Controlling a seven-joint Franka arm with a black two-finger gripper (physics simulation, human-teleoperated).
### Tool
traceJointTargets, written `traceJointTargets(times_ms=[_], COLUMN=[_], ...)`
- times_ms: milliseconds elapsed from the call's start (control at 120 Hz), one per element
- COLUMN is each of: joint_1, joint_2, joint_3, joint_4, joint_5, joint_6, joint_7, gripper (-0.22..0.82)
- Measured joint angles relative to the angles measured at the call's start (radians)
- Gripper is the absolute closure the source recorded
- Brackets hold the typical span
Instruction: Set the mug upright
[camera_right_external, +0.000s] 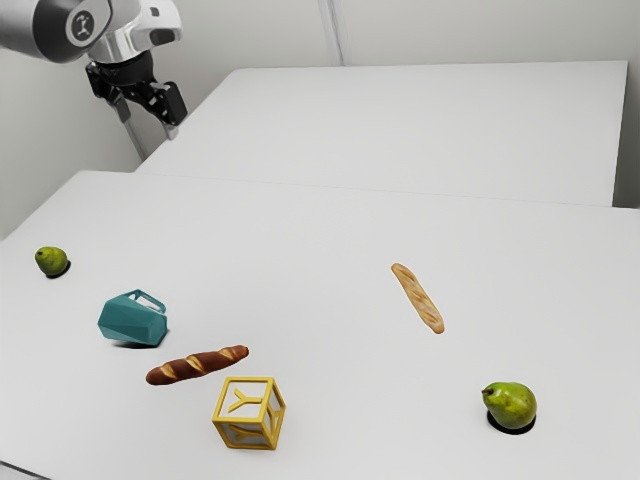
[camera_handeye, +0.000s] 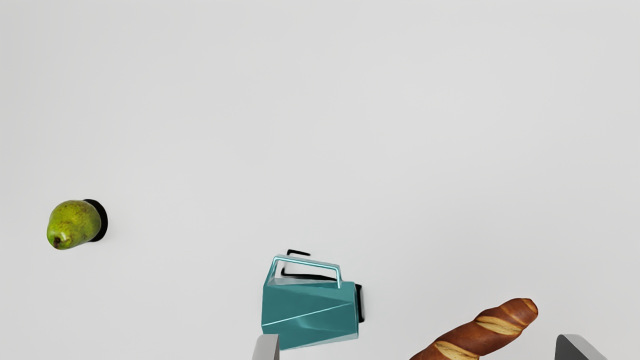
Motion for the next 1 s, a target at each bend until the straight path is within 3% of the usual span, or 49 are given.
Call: traceJointTargets(times_ms=[233, 400, 700, 1000], joint_1=[0.020, 0.206, 0.564, 0.671], joint_2=[0.000, 0.022, 0.177, 0.380], joint_3=[0.004, 0.003, 0.001, 0.006], joint_4=[-0.029, -0.054, -0.057, -0.052], joint_5=[-0.005, -0.117, -0.395, -0.517], joint_6=[0.018, 0.014, -0.080, -0.121], joint_7=[0.010, 0.016, 0.050, 0.166], gripper=[0.00, 0.00, 0.00, 0.00])
